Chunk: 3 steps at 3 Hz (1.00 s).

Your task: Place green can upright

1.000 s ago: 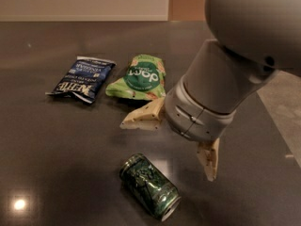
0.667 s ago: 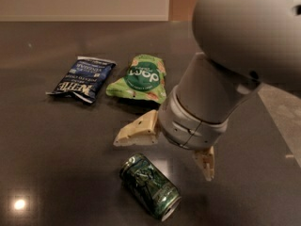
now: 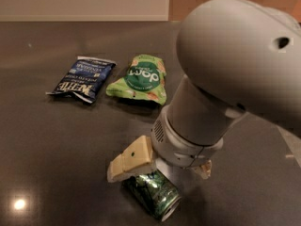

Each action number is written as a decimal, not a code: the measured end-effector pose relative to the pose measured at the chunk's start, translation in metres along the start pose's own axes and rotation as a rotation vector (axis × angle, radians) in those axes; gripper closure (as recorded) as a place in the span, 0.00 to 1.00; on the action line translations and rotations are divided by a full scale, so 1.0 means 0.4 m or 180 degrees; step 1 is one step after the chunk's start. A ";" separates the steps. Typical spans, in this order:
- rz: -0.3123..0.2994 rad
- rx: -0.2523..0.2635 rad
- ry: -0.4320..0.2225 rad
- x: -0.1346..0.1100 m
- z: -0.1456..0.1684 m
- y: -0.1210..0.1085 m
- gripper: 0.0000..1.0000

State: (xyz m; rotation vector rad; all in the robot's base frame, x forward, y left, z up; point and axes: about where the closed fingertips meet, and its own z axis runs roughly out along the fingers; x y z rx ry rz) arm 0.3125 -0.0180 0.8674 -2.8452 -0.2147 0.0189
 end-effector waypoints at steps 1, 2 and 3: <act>-0.0587 -0.0119 0.0023 -0.016 0.026 0.008 0.00; -0.1041 -0.0286 0.0061 -0.019 0.048 0.022 0.00; -0.1314 -0.0438 0.0102 -0.012 0.060 0.036 0.00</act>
Offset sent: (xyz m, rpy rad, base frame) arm -0.0048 -0.0133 -0.0407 -0.1321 -0.1730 0.4614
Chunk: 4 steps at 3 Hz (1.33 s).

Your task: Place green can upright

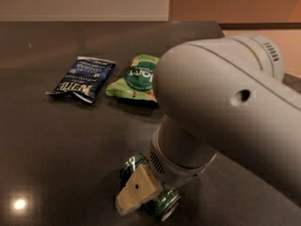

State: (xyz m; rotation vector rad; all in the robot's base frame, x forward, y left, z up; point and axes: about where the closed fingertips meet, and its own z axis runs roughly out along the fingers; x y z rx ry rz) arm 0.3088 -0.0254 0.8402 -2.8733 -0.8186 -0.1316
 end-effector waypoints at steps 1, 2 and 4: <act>-0.0174 -0.0125 -0.0009 0.003 0.007 0.009 0.17; -0.0255 -0.0207 -0.0055 0.005 0.006 0.012 0.41; -0.0079 -0.0230 -0.0377 0.045 -0.031 0.000 0.88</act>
Offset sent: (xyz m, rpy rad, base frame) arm 0.0057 -0.0085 -0.0099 -0.1077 -0.0158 0.0935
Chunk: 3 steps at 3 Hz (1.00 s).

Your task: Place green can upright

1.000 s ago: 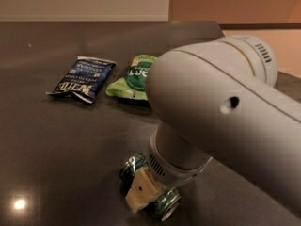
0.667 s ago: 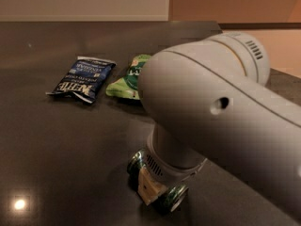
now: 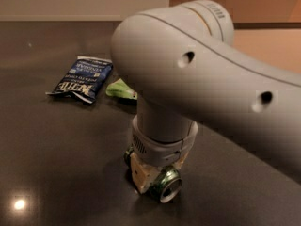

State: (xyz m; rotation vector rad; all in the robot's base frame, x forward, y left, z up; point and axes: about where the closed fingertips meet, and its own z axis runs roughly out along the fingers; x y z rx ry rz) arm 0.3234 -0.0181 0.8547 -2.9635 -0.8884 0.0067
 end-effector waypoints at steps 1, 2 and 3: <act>0.0336 0.0144 -0.0309 0.040 -0.038 -0.008 1.00; 0.0858 0.0547 -0.0481 0.129 -0.074 -0.014 1.00; 0.1571 0.1090 -0.0622 0.179 -0.117 0.001 1.00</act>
Offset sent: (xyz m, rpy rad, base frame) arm 0.0544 0.0324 0.0566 -0.0186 0.5273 -0.7087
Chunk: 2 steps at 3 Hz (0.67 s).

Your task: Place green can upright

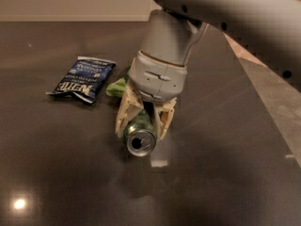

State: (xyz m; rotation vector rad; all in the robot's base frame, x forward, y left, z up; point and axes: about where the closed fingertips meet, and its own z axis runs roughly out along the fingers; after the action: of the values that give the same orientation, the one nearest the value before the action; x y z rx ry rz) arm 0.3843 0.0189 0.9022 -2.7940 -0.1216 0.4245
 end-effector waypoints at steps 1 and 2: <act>0.0802 0.0677 -0.0136 0.024 -0.071 -0.018 1.00; 0.1497 0.1169 -0.0265 0.026 -0.137 -0.036 1.00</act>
Offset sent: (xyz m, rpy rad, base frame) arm 0.0434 -0.0147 0.0789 0.1115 0.6530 -1.1560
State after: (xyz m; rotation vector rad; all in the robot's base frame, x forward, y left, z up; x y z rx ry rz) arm 0.4103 0.0181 0.9536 -2.4215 0.5494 0.6012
